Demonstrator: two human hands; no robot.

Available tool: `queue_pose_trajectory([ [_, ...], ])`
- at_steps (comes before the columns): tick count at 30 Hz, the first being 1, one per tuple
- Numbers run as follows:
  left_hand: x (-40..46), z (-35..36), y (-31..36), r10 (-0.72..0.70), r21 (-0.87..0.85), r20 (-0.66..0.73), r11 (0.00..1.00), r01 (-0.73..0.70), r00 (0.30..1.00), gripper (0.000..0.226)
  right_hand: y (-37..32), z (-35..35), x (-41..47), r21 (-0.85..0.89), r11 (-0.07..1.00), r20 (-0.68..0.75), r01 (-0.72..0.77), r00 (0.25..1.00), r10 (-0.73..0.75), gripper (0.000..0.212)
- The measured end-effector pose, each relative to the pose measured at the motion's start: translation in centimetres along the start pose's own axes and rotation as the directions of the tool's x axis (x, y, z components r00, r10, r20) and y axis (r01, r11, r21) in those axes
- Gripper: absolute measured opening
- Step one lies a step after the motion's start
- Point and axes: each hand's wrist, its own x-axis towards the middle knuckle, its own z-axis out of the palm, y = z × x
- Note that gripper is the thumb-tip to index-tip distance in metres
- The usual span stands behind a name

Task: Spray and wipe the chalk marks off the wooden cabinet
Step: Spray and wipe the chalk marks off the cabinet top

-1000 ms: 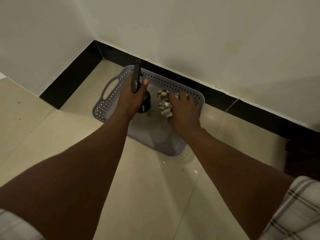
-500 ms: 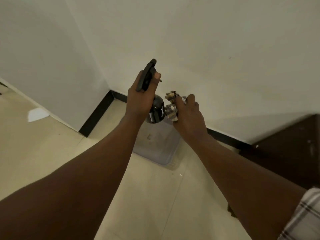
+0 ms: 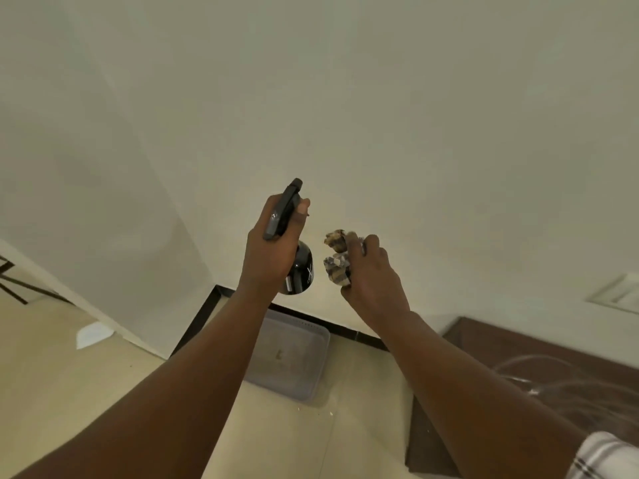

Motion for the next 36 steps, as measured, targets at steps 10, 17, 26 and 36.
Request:
queue_pose_trajectory([
  [10,0.5,-2.2,13.5,0.028,-0.017,0.121,1.000,-0.026,0.992,0.013,-2.6,-16.0,0.7,-0.005,0.999,-0.091,-0.035,0.995,0.035,0.058],
  [17,1.1,-3.2,23.0,0.047,-0.021,0.142,0.999,-0.044,0.989,0.026,-3.2,-27.3,0.0,-0.080,0.992,-0.139,-0.096,0.987,0.084,0.056],
  [26,0.8,2.0,28.7,0.128,-0.046,0.148,0.991,-0.122,0.981,0.018,-2.0,-33.0,-1.3,-0.080,0.985,-0.261,-0.151,0.957,0.126,0.051],
  [36,-3.0,8.7,26.5,0.129,-0.049,0.249,0.991,-0.120,0.960,0.017,3.8,-32.5,-7.6,-0.121,0.952,-0.311,-0.281,0.922,0.232,0.054],
])
